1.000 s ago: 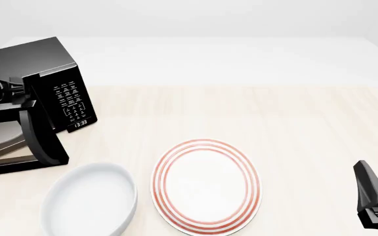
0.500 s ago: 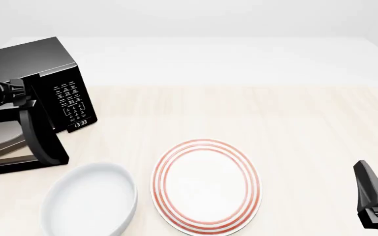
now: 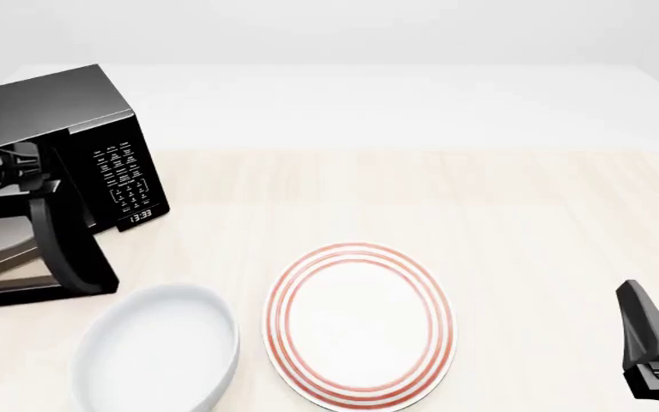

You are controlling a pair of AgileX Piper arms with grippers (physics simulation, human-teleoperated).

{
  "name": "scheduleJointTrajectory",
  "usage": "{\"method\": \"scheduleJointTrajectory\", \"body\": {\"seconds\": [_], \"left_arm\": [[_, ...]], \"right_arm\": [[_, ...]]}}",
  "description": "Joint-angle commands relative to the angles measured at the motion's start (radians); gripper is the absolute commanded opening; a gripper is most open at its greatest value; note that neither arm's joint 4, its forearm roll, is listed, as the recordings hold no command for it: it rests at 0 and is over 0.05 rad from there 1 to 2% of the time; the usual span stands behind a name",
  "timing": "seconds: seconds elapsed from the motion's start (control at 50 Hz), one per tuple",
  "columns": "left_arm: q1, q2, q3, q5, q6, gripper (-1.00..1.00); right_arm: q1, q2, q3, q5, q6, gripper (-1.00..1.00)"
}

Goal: Open the microwave.

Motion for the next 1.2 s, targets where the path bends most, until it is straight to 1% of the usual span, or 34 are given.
{"method": "scheduleJointTrajectory", "body": {"seconds": [0.02, 0.34, 0.96, 1.2], "left_arm": [[0.022, -0.007, 0.063, 0.004, -0.006, 1.0], [0.027, -0.043, 0.105, -0.003, 0.001, 1.0], [0.016, -0.097, 0.173, -0.026, -0.025, 1.0], [0.021, -0.144, 0.202, -0.011, -0.028, 1.0]], "right_arm": [[0.0, 0.0, 0.0, 0.0, 0.0, 1.0], [0.0, 0.0, 0.0, 0.0, 0.0, 1.0], [0.0, 0.0, 0.0, 0.0, 0.0, 1.0], [0.0, 0.0, 0.0, 0.0, 0.0, 1.0]]}}
